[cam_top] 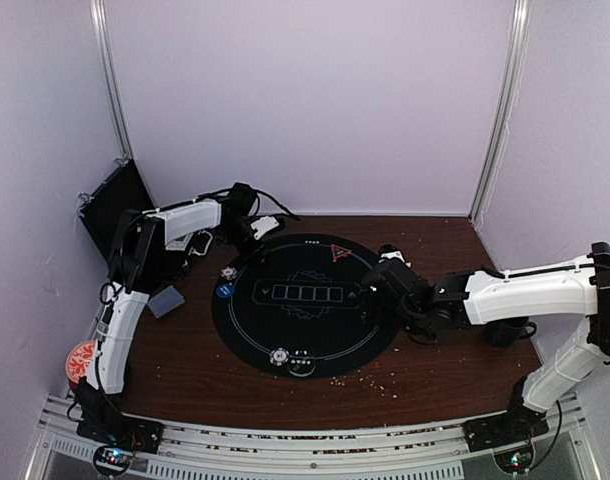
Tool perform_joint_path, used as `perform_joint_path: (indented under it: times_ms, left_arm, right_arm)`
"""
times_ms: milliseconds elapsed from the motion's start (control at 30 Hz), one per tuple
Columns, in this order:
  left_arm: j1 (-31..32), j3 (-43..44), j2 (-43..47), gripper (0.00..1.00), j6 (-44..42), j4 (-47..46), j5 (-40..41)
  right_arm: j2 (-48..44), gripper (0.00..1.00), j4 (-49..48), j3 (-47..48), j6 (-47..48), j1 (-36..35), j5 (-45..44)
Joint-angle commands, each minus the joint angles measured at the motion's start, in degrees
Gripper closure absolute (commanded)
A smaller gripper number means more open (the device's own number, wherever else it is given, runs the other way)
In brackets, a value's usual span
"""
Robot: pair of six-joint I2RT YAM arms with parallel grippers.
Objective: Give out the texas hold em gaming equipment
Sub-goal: Pick up the pile of poker chips from the poker table mat.
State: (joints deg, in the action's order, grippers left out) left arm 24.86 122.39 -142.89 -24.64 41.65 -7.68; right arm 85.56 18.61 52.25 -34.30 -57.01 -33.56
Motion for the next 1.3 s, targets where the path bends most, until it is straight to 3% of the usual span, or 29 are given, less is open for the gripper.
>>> perform_joint_path:
  times_ms: [0,600,1267]
  left_arm:
    - [0.4,1.3,-2.2,0.36,-0.1,-0.3,-1.0]
    - [0.6,5.2,-5.8,0.41,0.0,11.7,-2.2]
    - [0.5,4.2,-6.3,0.60,1.2,9.6,5.2]
  right_arm:
    - [0.7,0.00,0.7,1.6,-0.4,-0.6,-2.3]
    - [0.3,0.02,0.9,1.7,-0.5,-1.1,-2.9]
    - [0.3,0.02,1.3,1.9,-0.5,-1.8,-3.9]
